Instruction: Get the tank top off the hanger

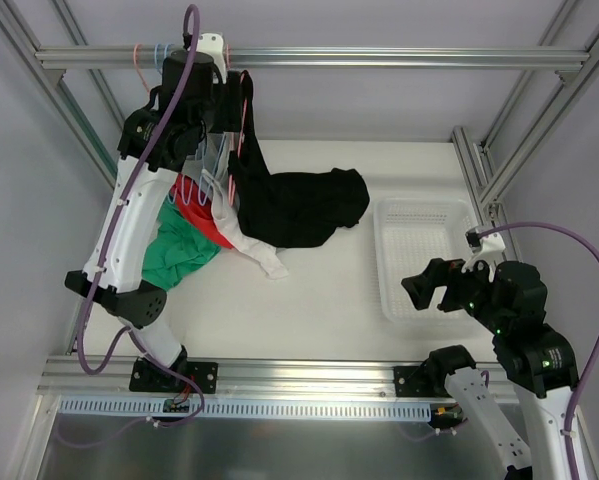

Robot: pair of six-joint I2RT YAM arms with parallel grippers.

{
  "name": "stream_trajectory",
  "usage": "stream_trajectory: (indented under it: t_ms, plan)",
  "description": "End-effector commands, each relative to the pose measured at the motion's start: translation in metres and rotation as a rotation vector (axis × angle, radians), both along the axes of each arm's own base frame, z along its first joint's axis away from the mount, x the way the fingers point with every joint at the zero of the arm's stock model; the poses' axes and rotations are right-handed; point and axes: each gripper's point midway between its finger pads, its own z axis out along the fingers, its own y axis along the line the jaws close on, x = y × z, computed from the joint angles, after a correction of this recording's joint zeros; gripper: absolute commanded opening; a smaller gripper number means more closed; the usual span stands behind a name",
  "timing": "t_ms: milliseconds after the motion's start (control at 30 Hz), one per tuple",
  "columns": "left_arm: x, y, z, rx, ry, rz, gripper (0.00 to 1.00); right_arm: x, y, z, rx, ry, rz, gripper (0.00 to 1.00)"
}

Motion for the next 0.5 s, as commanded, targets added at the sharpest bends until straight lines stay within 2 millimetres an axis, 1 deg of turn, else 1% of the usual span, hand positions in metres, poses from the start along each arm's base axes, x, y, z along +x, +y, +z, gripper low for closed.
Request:
stream_trajectory:
  t_ms: [0, 67, 100, 167, 267, 300, 400, 433, 467]
  plan:
    - [0.010, 0.015, 0.008, -0.023, -0.018, 0.011, 0.59, 0.003, 0.007, 0.010, 0.031, -0.046, 0.027, 1.00]
    - [0.018, 0.011, -0.002, -0.022, 0.004, -0.004, 0.57, 0.004, 0.008, 0.010, 0.036, -0.048, 0.030, 0.99]
    - [0.022, 0.006, -0.004, -0.022, 0.010, -0.025, 0.49, 0.005, 0.008, 0.009, 0.038, -0.045, 0.030, 0.99]
    - [0.027, 0.000, -0.008, -0.030, 0.016, -0.044, 0.48, 0.005, 0.010, 0.010, 0.050, -0.045, 0.035, 0.99]
    - [0.026, -0.002, -0.006, -0.044, 0.013, -0.050, 0.46, 0.006, 0.012, 0.008, 0.060, -0.040, 0.040, 0.99]
    - [0.025, -0.001, -0.006, -0.045, 0.011, -0.043, 0.46, 0.006, 0.013, 0.007, 0.060, -0.037, 0.041, 1.00]
    - [0.020, 0.013, 0.005, -0.025, -0.024, 0.010, 0.49, 0.007, 0.013, 0.004, 0.059, -0.031, 0.043, 0.99]
    - [0.016, 0.020, 0.012, -0.018, -0.044, 0.035, 0.52, 0.008, 0.013, 0.004, 0.059, -0.029, 0.043, 0.99]
    - [0.014, 0.025, 0.016, -0.013, -0.056, 0.058, 0.54, 0.008, 0.014, 0.004, 0.061, -0.029, 0.048, 1.00]
